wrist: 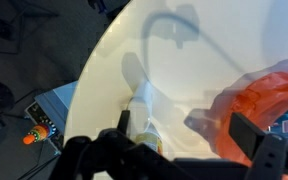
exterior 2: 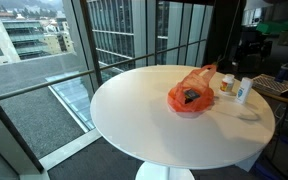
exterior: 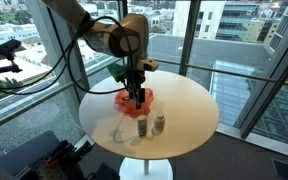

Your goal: Take the white bottle out of the plastic bag and put it on the table

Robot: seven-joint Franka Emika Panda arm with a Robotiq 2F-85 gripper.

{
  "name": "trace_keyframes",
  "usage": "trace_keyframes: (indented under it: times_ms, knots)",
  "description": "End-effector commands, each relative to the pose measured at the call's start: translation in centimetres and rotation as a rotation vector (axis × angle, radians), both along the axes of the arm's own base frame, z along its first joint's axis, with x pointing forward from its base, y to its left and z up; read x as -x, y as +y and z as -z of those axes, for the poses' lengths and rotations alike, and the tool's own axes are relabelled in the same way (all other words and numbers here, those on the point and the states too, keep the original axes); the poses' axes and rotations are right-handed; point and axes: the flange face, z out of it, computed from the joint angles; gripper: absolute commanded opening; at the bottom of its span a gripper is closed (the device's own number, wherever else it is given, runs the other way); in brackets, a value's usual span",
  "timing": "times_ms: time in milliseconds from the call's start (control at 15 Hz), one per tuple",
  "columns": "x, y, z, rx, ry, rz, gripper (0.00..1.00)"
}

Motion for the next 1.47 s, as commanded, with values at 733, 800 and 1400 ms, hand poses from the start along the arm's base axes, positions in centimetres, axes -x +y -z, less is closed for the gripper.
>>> trace_keyframes:
  times_ms: [733, 800, 1400]
  knots:
    - [-3.4, 7.4, -13.2, -0.022, 0.026, -0.297, 1.0]
    - [-3.1, 7.4, -14.2, -0.025, 0.009, -0.3, 1.0]
    - [0.0, 6.9, -23.7, -0.1, -0.138, -0.302, 1.0]
